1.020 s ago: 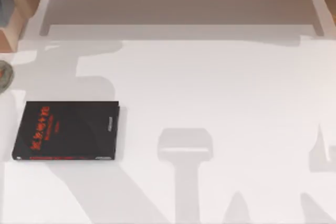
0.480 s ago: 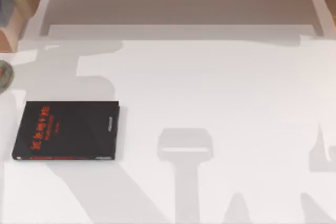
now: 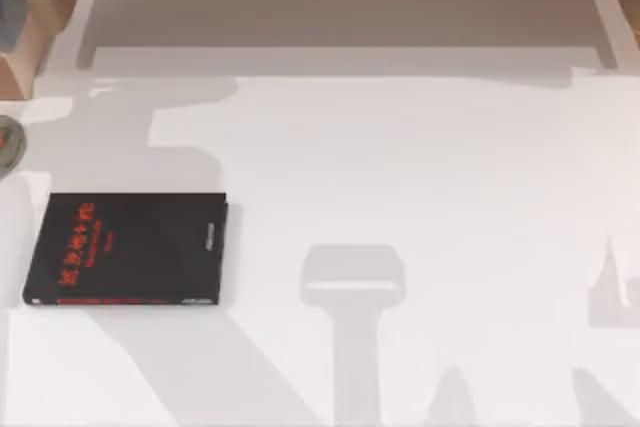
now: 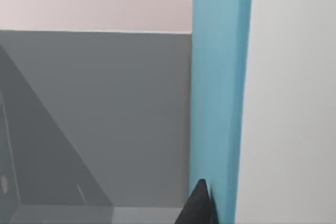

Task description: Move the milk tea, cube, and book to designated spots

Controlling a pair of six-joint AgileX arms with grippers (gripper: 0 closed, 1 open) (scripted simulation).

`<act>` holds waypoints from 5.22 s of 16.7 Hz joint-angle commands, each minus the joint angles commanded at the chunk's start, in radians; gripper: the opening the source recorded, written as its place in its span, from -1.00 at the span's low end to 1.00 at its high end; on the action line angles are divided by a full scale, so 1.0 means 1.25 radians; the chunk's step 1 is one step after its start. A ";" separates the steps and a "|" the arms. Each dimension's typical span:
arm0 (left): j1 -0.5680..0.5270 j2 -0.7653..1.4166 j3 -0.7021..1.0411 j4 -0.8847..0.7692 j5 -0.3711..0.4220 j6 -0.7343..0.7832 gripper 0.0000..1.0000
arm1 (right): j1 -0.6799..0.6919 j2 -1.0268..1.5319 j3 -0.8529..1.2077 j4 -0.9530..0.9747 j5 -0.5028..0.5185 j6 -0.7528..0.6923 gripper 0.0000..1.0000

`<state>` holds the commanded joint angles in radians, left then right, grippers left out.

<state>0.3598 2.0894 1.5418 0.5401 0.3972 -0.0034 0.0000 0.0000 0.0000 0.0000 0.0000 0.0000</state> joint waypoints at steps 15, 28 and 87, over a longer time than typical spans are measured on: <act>-0.079 -0.156 -0.020 0.058 -0.146 0.110 -1.00 | 0.000 0.000 0.000 0.000 0.000 0.000 1.00; -0.310 -0.496 -0.243 0.126 -0.490 0.415 -1.00 | 0.000 0.000 0.000 0.000 0.000 0.000 1.00; -0.675 -0.478 -1.118 0.195 -0.623 1.080 1.00 | 0.000 0.000 0.000 0.000 0.000 0.000 1.00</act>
<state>-0.4834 1.4918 0.1448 0.7844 -0.3812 1.3462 0.0000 0.0000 0.0000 0.0000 0.0000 0.0000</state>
